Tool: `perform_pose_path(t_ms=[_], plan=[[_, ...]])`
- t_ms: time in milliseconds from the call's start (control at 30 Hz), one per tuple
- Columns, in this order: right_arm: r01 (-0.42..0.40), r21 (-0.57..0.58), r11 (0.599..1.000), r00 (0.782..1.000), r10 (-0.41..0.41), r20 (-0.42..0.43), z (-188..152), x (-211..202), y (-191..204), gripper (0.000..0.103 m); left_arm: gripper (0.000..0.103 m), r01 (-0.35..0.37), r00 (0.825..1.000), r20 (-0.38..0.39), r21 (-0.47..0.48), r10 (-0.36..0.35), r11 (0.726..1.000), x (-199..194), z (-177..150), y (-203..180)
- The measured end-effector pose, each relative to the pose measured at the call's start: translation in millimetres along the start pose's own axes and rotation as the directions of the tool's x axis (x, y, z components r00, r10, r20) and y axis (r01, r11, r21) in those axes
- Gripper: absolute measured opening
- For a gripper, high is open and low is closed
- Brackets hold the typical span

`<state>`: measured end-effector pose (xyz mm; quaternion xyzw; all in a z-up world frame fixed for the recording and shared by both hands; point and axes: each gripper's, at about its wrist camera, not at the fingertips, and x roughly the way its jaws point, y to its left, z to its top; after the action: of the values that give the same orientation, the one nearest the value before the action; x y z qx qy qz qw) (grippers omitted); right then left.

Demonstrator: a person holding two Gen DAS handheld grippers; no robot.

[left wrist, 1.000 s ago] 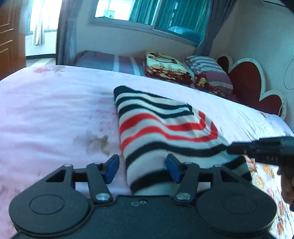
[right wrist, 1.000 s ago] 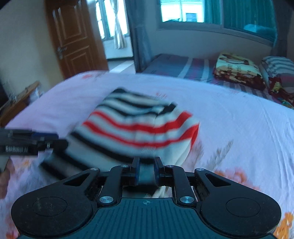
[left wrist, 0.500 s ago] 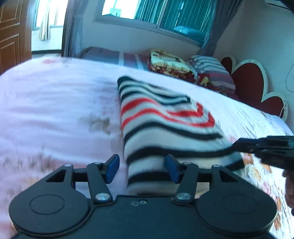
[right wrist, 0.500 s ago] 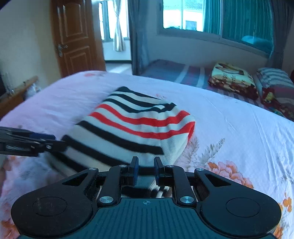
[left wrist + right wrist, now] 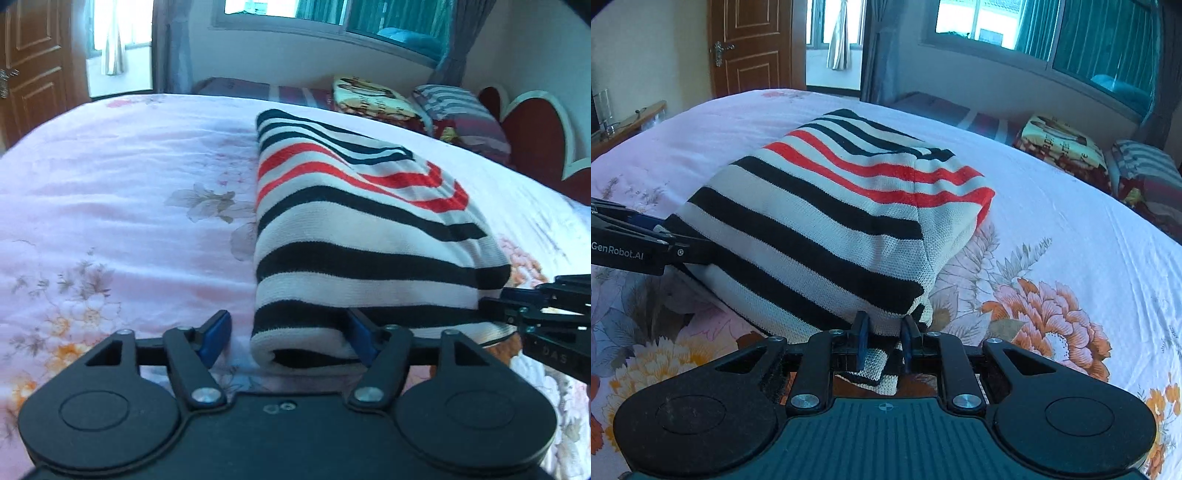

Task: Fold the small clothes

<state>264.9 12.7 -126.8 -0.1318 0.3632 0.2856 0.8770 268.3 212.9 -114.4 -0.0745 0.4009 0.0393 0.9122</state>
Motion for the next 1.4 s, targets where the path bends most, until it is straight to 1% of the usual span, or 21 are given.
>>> perform_pose_path(t_ms=[33,100,133,167,200,233,267,300,400,467,567,700,800,867,900,967,1033,1200,1267,1333,1400], plan=[[0.002,0.009,1.000,1.000,-0.002,0.009,-2,0,-1,0.017,0.067,-0.010,1.000,0.001,-0.002,0.010,1.000,-4,-1,-3],[0.010,0.038,0.999,1.000,-0.010,0.016,-5,-1,-2,0.021,0.063,-0.022,1.000,0.018,0.002,0.022,1.000,-16,-4,-10],[0.016,0.068,0.998,1.000,-0.016,0.007,-3,-3,-4,0.031,0.064,-0.022,1.000,0.019,0.001,0.022,1.000,-23,-8,-14],[0.024,0.102,0.995,1.000,-0.023,-0.009,-1,-6,-6,0.040,0.068,-0.019,1.000,0.018,0.001,0.019,1.000,-29,-12,-17],[0.024,0.145,0.989,1.000,-0.022,-0.015,1,-14,-9,0.046,0.075,-0.016,1.000,0.019,0.005,0.016,1.000,-37,-19,-21],[0.010,0.177,0.984,1.000,-0.011,0.002,1,-25,-12,0.066,0.081,-0.016,1.000,0.021,0.010,0.015,1.000,-45,-26,-25],[-0.005,0.191,0.982,1.000,0.000,0.027,-3,-36,-13,0.093,0.093,-0.019,1.000,0.023,0.012,0.018,1.000,-53,-34,-28],[-0.006,0.188,0.982,0.999,-0.002,0.042,-8,-48,-12,0.101,0.102,-0.021,0.999,0.025,0.008,0.021,1.000,-60,-42,-30],[-0.016,0.152,0.988,0.999,0.012,0.030,-27,-74,-6,0.103,0.102,-0.034,0.999,0.020,0.002,0.034,0.999,-78,-59,-33],[-0.013,0.148,0.989,1.000,0.014,-0.008,-41,-83,-3,0.103,0.102,-0.052,0.999,-0.002,-0.013,0.052,0.999,-83,-66,-35],[0.006,0.189,0.982,0.999,0.002,-0.042,-60,-96,-1,0.103,0.102,-0.057,0.998,-0.041,-0.041,0.055,0.998,-93,-79,-36],[0.007,0.225,0.974,0.999,0.003,-0.042,-73,-125,2,0.103,0.102,-0.050,0.999,0.011,-0.026,0.050,0.998,-125,-100,-45],[0.001,0.225,0.974,1.000,0.006,-0.028,-78,-152,4,0.103,0.102,-0.035,0.998,0.045,-0.073,0.038,0.997,-151,-117,-44],[-0.001,0.228,0.974,1.000,0.002,-0.003,-83,-172,7,0.103,0.102,-0.028,0.998,0.045,-0.136,0.035,0.990,-166,-125,-41],[-0.008,0.231,0.973,1.000,0.006,0.006,-86,-181,8,0.103,0.102,-0.020,0.998,0.062,-0.160,0.030,0.987,-177,-130,-40],[-0.011,0.233,0.972,1.000,0.006,0.020,-93,-202,11,0.103,0.102,-0.027,0.996,0.082,-0.197,0.044,0.980,-197,-136,-36],[-0.014,0.243,0.970,0.999,0.005,0.037,-100,-226,14,0.103,0.102,-0.036,0.992,0.107,-0.210,0.060,0.977,-219,-142,-35],[-0.027,0.221,0.975,0.995,0.005,0.099,-115,-288,32,0.103,0.102,-0.047,0.987,0.145,-0.188,0.075,0.981,-274,-148,-43],[-0.002,0.199,0.980,0.992,-0.023,0.126,-116,-310,41,0.103,0.102,-0.061,0.979,0.181,-0.164,0.091,0.985,-295,-146,-53],[0.001,0.175,0.984,0.985,-0.031,0.170,-116,-333,50,0.103,0.102,-0.085,0.975,0.194,-0.140,0.112,0.987,-309,-140,-64],[0.018,0.159,0.987,0.976,-0.052,0.211,-116,-354,56,0.103,0.102,-0.085,0.962,0.250,-0.089,0.105,0.992,-327,-136,-78]])
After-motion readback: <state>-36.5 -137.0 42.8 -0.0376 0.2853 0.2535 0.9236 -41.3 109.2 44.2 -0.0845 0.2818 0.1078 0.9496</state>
